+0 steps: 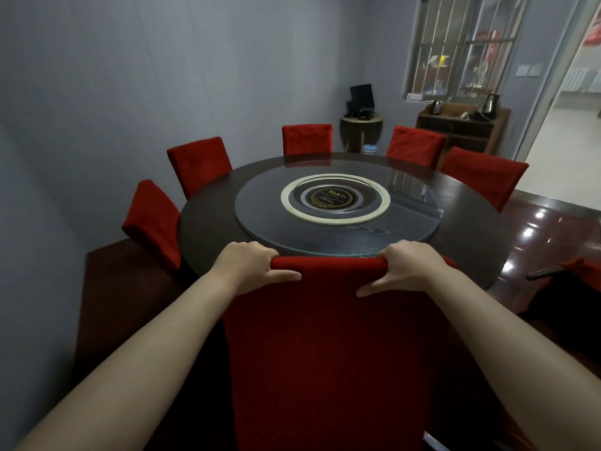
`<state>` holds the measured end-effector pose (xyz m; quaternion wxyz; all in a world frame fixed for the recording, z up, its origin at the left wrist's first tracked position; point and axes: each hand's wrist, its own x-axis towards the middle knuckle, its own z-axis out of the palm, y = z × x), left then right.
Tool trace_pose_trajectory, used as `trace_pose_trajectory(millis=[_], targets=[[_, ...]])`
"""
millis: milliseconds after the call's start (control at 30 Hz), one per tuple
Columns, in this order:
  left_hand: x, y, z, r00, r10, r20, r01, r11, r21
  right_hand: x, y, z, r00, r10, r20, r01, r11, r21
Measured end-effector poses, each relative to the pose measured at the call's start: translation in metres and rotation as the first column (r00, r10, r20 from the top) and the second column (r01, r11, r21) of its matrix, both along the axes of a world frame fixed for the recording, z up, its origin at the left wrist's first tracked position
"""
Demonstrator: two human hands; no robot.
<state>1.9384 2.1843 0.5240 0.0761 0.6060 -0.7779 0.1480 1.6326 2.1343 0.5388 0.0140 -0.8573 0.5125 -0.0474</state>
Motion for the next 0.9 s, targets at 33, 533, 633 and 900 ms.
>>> trace_pose_trajectory(millis=[33, 533, 633, 900], targets=[[0.006, 0.002, 0.0, 1.0, 0.012, 0.005, -0.012, 1.0, 0.011, 0.006, -0.001, -0.002, 1.0, 0.018, 0.001, -0.018, 1.0, -0.012], [0.069, -0.086, 0.004, 0.99, 0.125, -0.065, -0.123, 0.992, 0.03, 0.073, -0.104, -0.007, 0.999, 0.055, -0.003, -0.055, 0.993, -0.105], [0.08, -0.135, 0.006, 0.989, 0.131, -0.065, -0.129, 0.991, 0.026, 0.08, -0.145, -0.007, 0.999, 0.032, 0.005, -0.031, 0.995, -0.098], [0.088, -0.195, -0.004, 0.992, 0.113, -0.064, -0.114, 0.993, -0.008, 0.087, -0.195, -0.006, 1.0, 0.008, -0.009, -0.008, 0.997, -0.075]])
